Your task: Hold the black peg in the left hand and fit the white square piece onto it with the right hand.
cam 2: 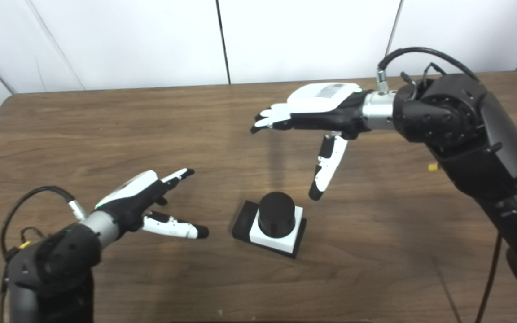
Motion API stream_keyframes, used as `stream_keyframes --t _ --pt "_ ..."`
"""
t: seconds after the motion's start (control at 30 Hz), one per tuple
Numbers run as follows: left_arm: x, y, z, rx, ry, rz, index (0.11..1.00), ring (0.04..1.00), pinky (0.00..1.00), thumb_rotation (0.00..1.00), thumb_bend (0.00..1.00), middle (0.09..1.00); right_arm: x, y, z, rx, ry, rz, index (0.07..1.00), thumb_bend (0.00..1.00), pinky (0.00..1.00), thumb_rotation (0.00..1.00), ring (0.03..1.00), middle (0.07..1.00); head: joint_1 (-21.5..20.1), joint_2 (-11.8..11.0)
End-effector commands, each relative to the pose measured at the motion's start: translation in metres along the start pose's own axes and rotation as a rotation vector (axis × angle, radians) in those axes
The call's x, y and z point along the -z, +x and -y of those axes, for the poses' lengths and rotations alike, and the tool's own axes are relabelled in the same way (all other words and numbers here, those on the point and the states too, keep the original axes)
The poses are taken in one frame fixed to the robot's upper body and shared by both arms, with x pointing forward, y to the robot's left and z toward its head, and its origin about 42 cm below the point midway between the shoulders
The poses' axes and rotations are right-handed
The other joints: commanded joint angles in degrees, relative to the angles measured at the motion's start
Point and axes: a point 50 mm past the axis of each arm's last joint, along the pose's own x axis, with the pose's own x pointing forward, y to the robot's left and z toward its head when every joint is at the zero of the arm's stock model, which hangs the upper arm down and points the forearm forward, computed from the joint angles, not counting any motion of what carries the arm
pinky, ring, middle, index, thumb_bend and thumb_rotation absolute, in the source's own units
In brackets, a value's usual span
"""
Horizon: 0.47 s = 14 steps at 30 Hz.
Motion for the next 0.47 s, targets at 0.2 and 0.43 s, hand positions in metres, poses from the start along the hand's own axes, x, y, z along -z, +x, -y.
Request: stream_keyframes --t 0.2,0.43 --pt "0.038 -0.017 0.004 -0.235 -0.312 0.08 0.996 0.897 0.85 0.72 0.86 0.923 0.056 -0.039 -0.031 0.299 0.414 -0.157 0.975 0.83 0.87 0.95 0.938 0.967 -0.6 -0.6" --pt "0.058 -0.019 0.019 -0.457 -0.584 0.13 0.997 0.93 0.85 0.88 0.62 0.967 0.079 -0.054 -0.072 0.601 0.877 -0.146 1.0 0.64 0.99 1.0 0.998 0.993 -1.1 -1.1"
